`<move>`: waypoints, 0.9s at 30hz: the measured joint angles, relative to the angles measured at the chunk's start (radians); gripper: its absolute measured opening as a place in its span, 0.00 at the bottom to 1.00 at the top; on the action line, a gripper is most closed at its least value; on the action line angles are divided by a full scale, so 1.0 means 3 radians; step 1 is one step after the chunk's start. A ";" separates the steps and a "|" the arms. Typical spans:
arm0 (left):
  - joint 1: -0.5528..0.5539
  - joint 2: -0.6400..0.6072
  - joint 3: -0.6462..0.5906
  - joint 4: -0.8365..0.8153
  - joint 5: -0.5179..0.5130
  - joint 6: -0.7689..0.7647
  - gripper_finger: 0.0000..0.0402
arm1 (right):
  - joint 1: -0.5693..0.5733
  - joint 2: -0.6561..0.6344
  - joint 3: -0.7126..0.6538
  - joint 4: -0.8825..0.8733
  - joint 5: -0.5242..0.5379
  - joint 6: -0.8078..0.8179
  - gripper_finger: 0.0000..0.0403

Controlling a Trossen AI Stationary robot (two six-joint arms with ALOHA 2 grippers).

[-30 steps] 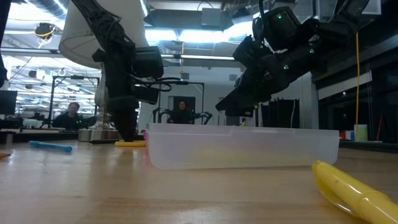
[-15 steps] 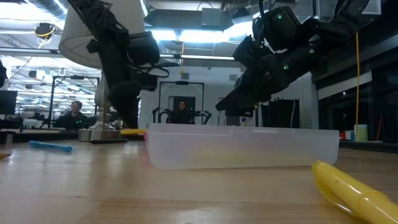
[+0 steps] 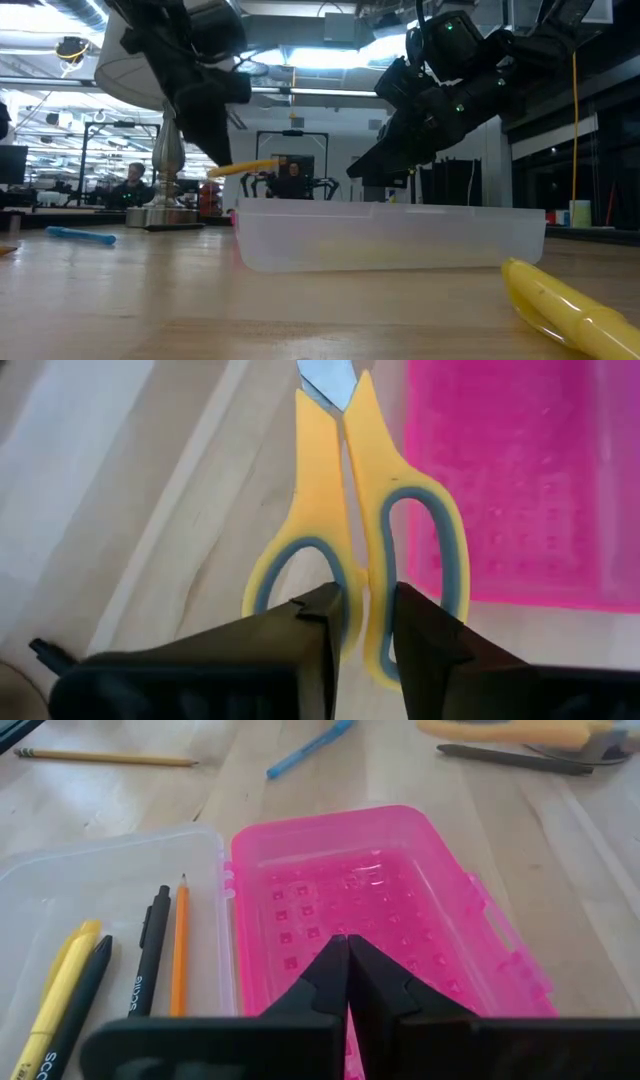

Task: Pick & place school supplies into a supply box
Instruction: Put the yellow scissors into the pink supply box

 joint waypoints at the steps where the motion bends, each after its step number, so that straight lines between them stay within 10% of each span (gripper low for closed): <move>1: -0.0031 -0.0029 0.0000 0.0000 -0.0008 -0.0014 0.13 | 0.0000 0.0000 0.0000 0.0000 0.0000 0.0000 0.03; 27: -0.0899 -0.0181 0.0010 0.0684 -0.0096 0.0392 0.13 | 0.0001 0.0000 0.0000 0.0000 0.0000 0.0000 0.03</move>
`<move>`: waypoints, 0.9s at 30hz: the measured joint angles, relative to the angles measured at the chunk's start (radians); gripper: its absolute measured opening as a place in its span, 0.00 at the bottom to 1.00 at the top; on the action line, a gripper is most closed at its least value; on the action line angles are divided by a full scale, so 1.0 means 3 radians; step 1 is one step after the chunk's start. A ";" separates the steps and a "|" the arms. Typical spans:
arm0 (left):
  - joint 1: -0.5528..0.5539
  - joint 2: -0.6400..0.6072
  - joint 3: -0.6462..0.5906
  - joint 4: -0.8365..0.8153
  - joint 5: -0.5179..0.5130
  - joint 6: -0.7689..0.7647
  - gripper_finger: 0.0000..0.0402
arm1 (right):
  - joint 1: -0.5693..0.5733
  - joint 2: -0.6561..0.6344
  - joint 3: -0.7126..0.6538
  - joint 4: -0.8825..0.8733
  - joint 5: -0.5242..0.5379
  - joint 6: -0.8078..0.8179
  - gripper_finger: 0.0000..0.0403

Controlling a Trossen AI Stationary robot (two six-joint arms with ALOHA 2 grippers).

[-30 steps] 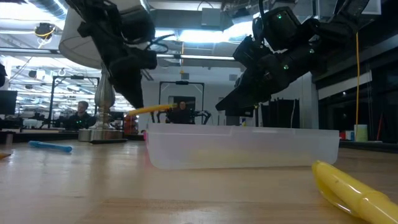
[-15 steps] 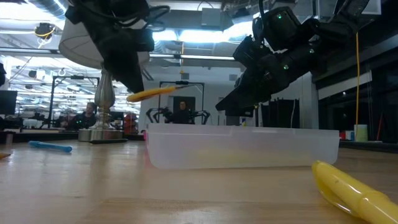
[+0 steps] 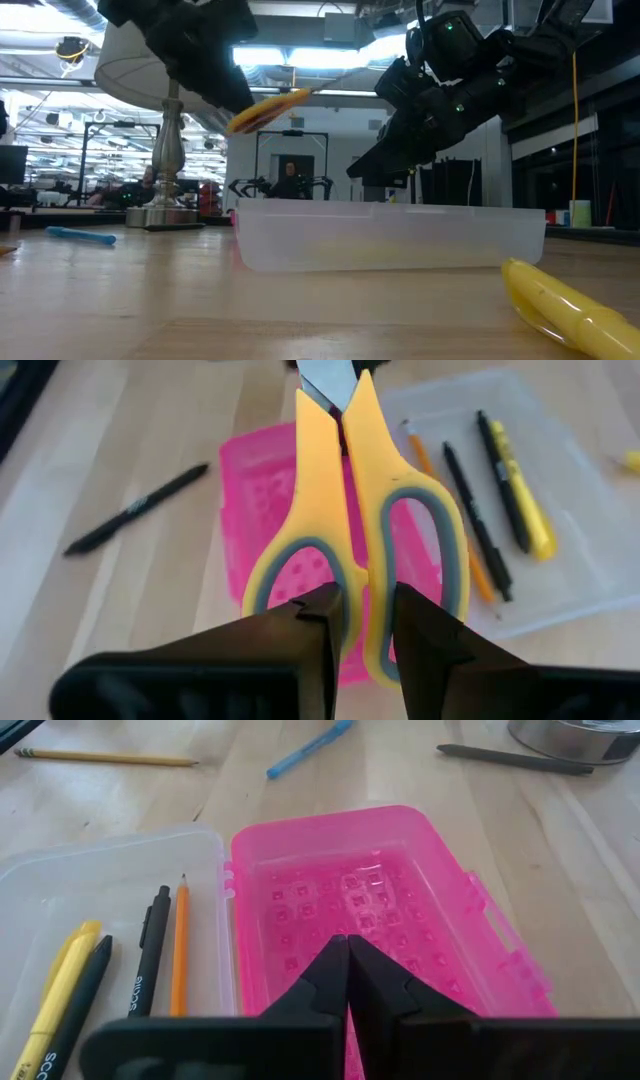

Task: Pick & place school supplies into a supply box
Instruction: Put the yellow scissors into the pink supply box

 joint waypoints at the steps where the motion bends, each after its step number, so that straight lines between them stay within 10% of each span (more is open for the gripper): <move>1: -0.0025 0.0000 0.0000 0.0040 0.0001 0.0022 0.13 | -0.0001 0.0000 0.0000 0.0000 0.0000 0.0000 0.03; 27: -0.0707 0.0464 0.0000 0.0643 -0.0444 -0.0561 0.13 | 0.0000 -0.0001 0.0000 0.0000 0.0000 0.0000 0.03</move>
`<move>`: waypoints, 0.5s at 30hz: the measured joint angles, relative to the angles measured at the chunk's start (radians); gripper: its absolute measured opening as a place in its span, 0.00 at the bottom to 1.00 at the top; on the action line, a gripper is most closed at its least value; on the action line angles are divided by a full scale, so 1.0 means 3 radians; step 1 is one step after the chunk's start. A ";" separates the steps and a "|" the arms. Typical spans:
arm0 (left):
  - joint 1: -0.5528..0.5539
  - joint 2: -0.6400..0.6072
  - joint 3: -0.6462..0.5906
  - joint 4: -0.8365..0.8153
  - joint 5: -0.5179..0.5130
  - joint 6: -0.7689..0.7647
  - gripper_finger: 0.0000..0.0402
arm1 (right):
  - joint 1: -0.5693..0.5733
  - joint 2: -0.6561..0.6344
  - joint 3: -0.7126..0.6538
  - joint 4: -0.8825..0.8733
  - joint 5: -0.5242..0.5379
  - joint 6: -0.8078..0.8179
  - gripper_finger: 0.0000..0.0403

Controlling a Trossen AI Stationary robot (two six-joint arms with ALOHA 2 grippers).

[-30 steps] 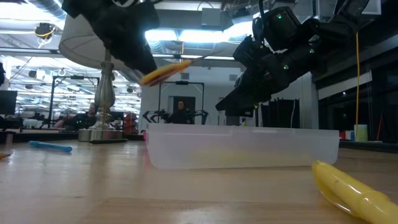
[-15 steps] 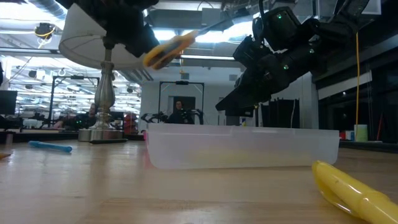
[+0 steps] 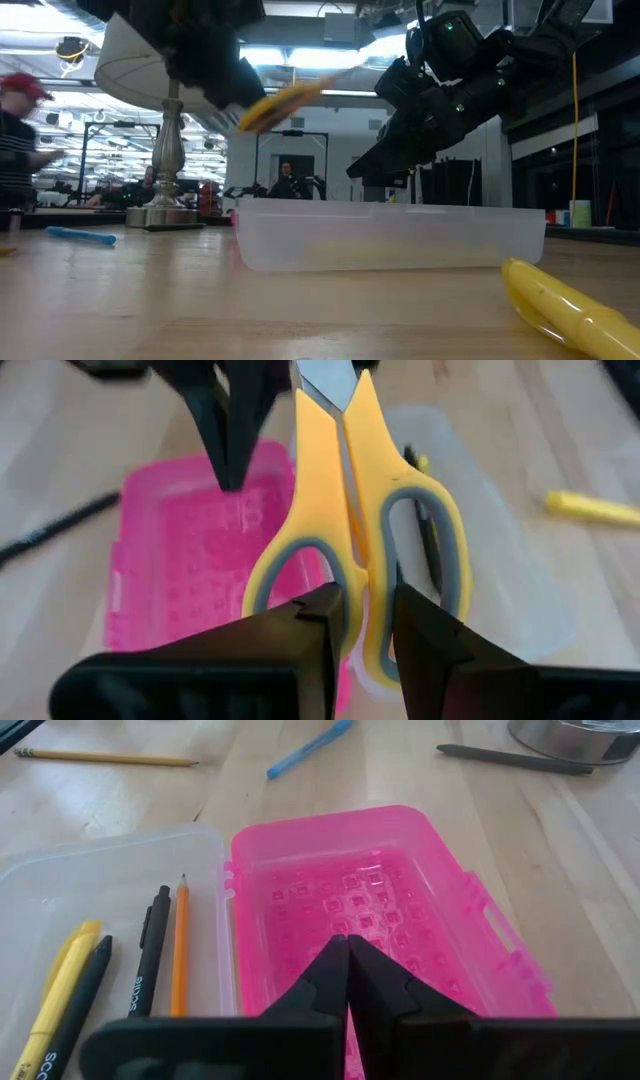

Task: Pick & place school supplies into a supply box
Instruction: Put the yellow scissors into the pink supply box

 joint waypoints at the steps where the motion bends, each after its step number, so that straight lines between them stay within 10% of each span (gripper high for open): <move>1: 0.0001 0.0053 0.0002 -0.0003 0.0018 -0.0027 0.13 | 0.0000 0.0000 0.0000 0.0000 0.0000 -0.0001 0.03; 15: -0.0005 0.0454 0.0321 -0.0033 0.0150 -0.0116 0.13 | 0.0001 0.0000 0.0000 -0.0005 -0.0001 -0.0004 0.03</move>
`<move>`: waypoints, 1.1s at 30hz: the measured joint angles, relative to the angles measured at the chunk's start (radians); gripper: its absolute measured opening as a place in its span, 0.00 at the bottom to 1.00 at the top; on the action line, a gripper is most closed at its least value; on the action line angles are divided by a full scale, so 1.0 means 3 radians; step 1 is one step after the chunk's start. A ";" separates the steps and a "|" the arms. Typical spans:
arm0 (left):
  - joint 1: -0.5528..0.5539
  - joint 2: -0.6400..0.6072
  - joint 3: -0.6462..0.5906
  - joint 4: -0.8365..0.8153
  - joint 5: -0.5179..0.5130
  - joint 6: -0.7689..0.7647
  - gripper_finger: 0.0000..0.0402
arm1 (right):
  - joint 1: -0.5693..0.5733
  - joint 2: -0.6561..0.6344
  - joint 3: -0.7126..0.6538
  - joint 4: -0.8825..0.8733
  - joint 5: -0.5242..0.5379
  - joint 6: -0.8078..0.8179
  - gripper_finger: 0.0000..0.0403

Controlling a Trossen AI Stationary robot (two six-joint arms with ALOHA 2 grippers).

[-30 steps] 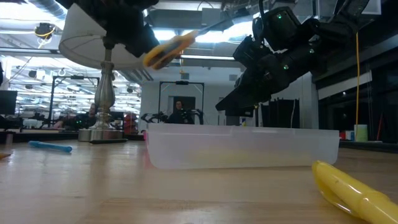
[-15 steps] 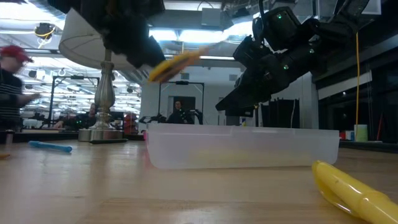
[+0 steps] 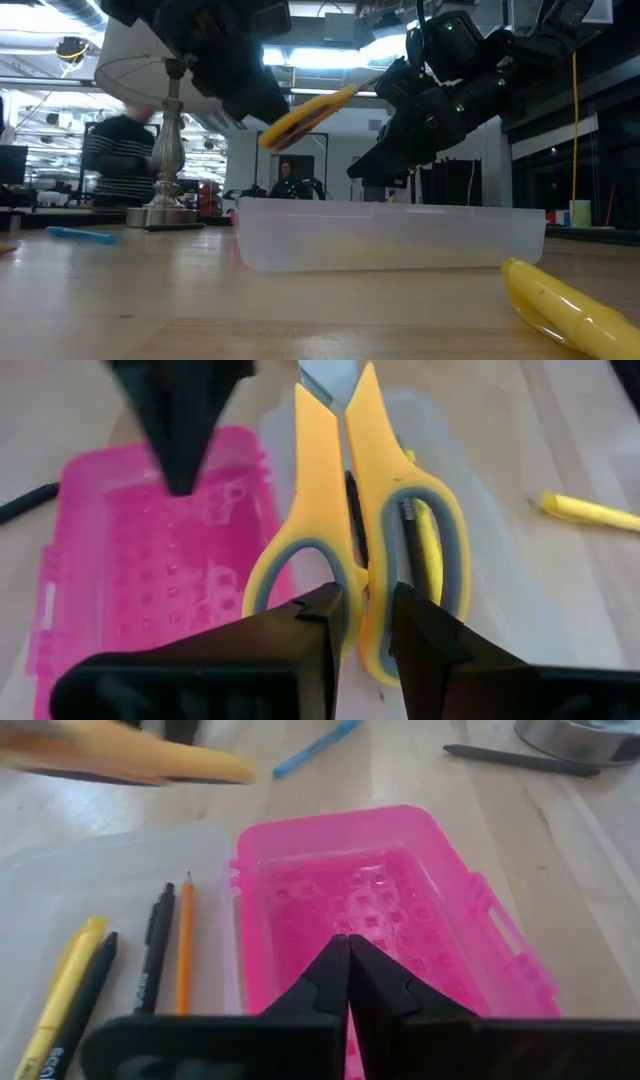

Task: Pick & place school supplies into a supply box
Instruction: Put the yellow scissors into the pink supply box

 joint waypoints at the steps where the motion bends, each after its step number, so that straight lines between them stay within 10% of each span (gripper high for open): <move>1: -0.0008 -0.0005 0.0015 -0.0051 0.0011 0.0000 0.13 | -0.0002 0.0000 0.0000 0.0002 0.0001 0.0001 0.03; 33: -0.0333 -0.0032 0.0030 -0.0208 -0.0007 0.0000 0.13 | -0.0113 -0.0264 -0.0001 -0.0209 -0.0001 0.0007 0.03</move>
